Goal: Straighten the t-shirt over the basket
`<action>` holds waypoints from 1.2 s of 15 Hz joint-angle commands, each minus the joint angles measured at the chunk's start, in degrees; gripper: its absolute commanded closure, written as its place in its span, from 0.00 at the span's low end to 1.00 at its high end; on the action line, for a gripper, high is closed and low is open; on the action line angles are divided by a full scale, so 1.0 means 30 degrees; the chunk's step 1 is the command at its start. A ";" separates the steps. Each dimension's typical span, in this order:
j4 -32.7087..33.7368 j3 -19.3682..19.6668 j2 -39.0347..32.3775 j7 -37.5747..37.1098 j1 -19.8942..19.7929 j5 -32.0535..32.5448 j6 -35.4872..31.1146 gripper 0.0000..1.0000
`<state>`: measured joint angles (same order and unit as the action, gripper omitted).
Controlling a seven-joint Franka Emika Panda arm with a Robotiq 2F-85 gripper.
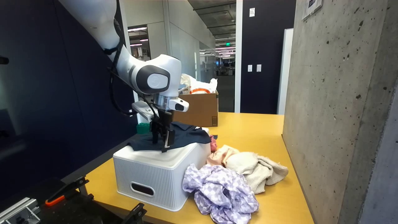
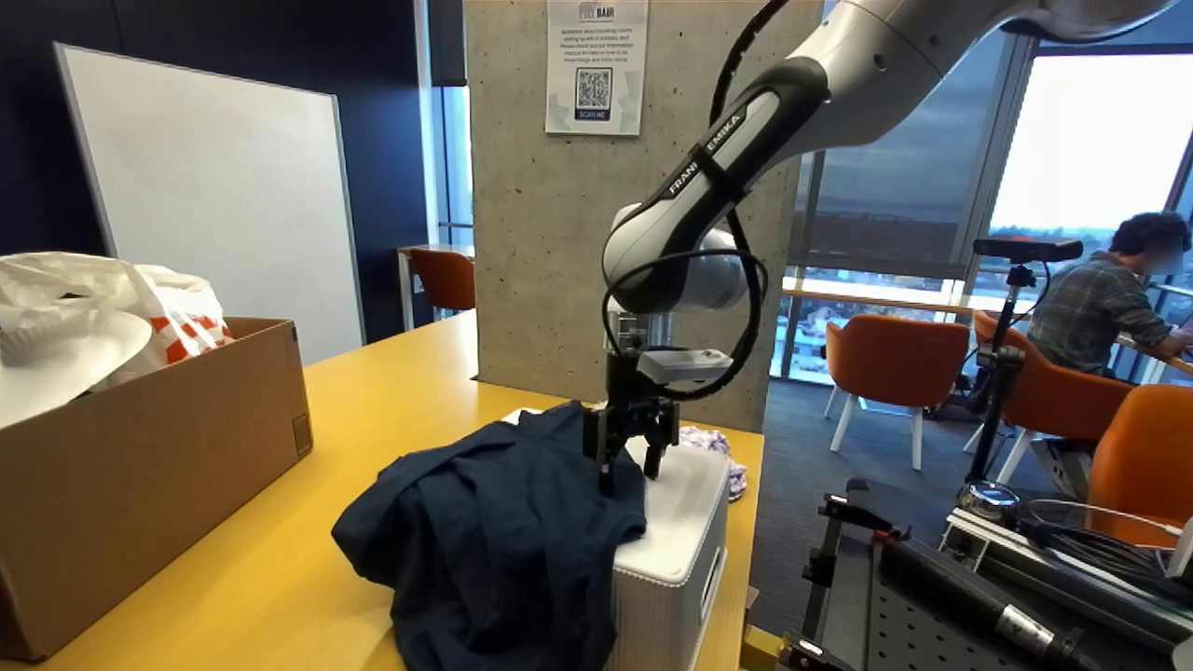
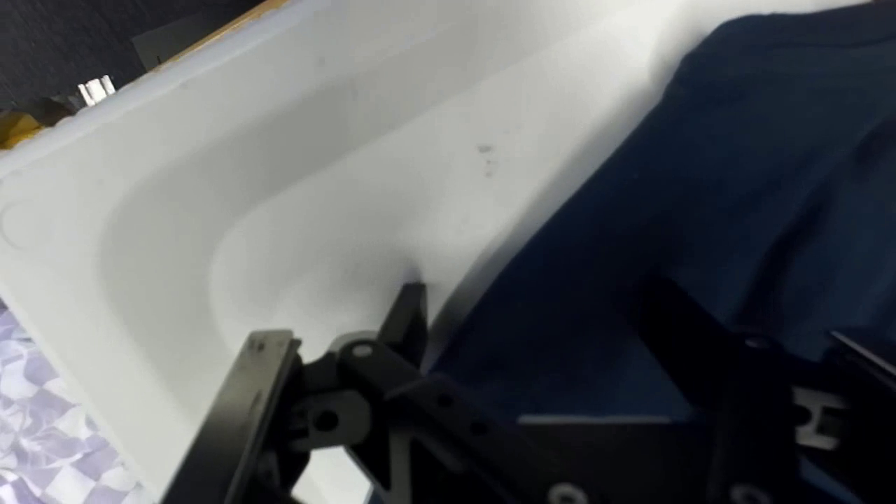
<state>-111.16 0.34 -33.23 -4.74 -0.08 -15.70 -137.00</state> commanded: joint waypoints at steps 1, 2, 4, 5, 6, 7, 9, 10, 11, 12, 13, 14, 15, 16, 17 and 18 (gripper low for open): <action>0.0855 0.0012 -0.0510 -0.0650 0.0052 0.0831 0.0429 0.49; 0.0866 0.0009 -0.0513 -0.0694 0.0052 0.0950 0.0430 0.57; 0.0785 0.0015 -0.0518 -0.0686 0.0082 0.1259 0.0352 0.71; 0.0818 0.0013 -0.0529 -0.0685 0.0085 0.1353 0.0319 0.80; 0.0811 0.0015 -0.0523 -0.0659 0.0082 0.1451 0.0297 0.86; 0.0757 0.0021 -0.0476 -0.0636 0.0070 0.1497 0.0250 0.95; 0.0476 0.0079 -0.0171 -0.0705 0.0089 0.1556 0.0171 1.00; 0.0310 0.0117 0.0037 -0.0742 0.0103 0.1611 0.0179 1.00; 0.0031 0.0297 0.0420 -0.1069 0.0243 0.1806 0.0253 1.00; -0.0235 0.0512 0.0665 -0.1441 0.0384 0.2082 0.0053 0.99; -0.0729 0.0683 0.1270 -0.1753 0.0416 0.2352 0.0149 1.00; -0.0976 0.0858 0.1550 -0.2069 0.0434 0.2625 0.0149 1.00; -0.1269 0.1035 0.1843 -0.2316 0.0387 0.2803 0.0137 0.99; -0.1524 0.1206 0.2086 -0.2527 0.0363 0.3039 0.0121 0.99; -0.1773 0.1383 0.2341 -0.2709 0.0335 0.3267 0.0102 0.99; -0.2086 0.1599 0.2667 -0.2955 0.0336 0.3486 0.0104 0.99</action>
<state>-113.35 3.21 -29.60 -10.92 0.47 -7.80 -136.81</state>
